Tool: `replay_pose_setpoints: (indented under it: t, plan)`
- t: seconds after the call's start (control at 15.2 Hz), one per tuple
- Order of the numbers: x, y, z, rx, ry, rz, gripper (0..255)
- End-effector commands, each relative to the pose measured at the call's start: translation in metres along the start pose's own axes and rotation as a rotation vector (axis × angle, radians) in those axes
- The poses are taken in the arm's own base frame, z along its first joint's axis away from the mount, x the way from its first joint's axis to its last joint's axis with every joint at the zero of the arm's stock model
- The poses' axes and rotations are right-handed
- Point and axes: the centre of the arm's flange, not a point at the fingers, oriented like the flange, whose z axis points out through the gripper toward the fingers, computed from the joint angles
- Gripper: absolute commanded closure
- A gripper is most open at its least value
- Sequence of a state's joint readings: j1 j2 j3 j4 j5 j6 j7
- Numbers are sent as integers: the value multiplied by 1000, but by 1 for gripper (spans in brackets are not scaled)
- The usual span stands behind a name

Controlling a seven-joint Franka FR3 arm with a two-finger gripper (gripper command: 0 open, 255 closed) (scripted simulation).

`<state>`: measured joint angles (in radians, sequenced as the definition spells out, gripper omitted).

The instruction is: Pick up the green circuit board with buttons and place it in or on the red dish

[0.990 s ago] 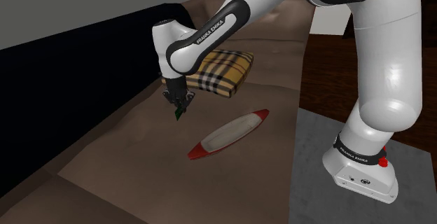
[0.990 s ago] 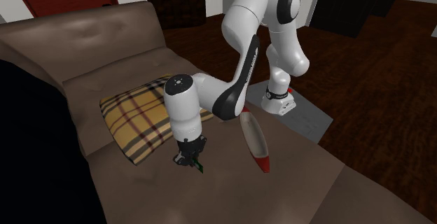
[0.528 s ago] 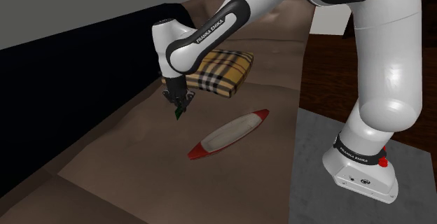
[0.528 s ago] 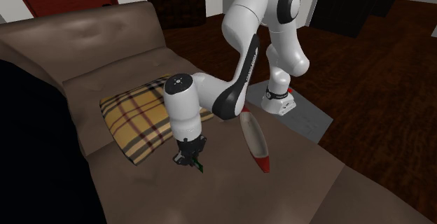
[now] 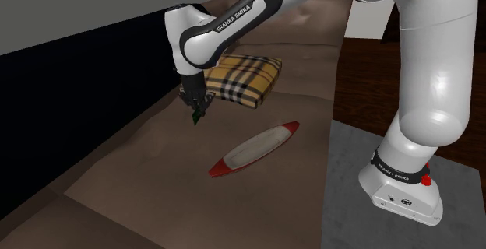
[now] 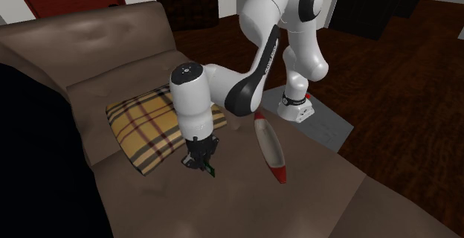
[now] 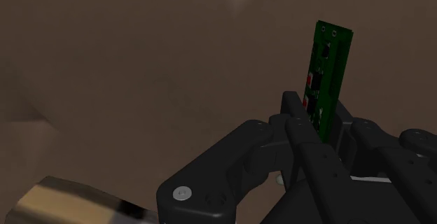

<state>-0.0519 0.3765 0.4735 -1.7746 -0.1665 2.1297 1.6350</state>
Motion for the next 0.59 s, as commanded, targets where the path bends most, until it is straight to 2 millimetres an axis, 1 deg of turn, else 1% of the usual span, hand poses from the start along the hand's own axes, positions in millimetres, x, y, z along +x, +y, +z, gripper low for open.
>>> replay_pose_setpoints:
  t: [0.0,0.53]
  plan:
    - [-1,-1,-10,0,0,0,255]
    - [-2,-2,-52,0,0,0,255]
